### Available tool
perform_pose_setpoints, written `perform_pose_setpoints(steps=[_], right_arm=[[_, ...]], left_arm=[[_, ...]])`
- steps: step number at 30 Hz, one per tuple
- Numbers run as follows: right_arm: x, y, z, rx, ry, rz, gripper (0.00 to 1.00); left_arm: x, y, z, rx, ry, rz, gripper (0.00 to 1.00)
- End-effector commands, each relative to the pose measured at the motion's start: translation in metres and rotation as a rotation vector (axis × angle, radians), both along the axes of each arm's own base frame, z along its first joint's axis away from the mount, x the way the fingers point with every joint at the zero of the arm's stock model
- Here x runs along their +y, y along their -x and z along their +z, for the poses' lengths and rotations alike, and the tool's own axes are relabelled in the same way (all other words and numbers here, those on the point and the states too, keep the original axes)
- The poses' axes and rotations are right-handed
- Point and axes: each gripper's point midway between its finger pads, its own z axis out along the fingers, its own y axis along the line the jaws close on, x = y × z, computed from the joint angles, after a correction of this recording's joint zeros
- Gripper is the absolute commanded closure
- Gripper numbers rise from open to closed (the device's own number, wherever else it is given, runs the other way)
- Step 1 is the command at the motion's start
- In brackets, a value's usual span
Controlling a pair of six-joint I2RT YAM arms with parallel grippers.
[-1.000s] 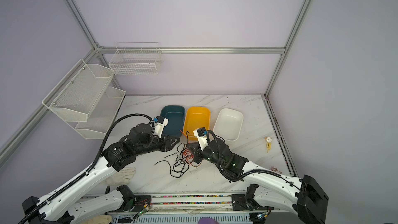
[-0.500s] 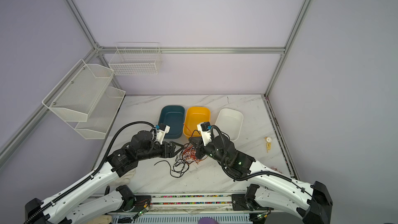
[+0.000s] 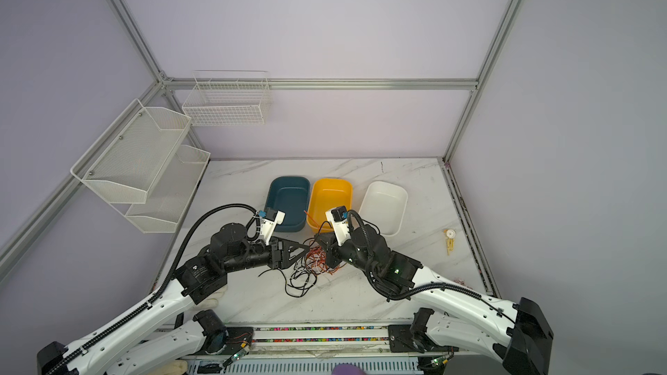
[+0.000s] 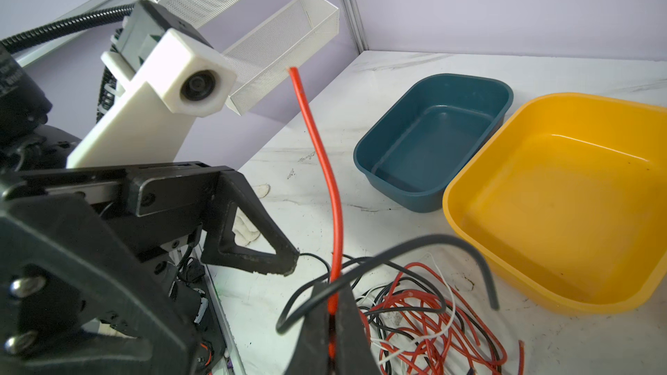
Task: Untangle the cables
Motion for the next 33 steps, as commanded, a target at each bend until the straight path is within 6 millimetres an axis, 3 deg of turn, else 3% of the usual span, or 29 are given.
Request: perform_pose_setpoints(steps=[1,11,33], right_arm=[[0.006,0.005,0.008,0.002,-0.014,0.039,1.00],[0.013,0.014,0.002,0.030,-0.009,0.100,1.00],[0.026,0.025,-0.012,0.085,0.015,0.194,1.00]], left_arm=[[-0.004,0.002,-0.007,-0.038,-0.017,-0.052,0.25],[0.004,-0.008,-0.010,-0.063,-0.155,-0.023,0.34],[0.010,-0.014,0.006,-0.153,-0.224,-0.017,0.40]])
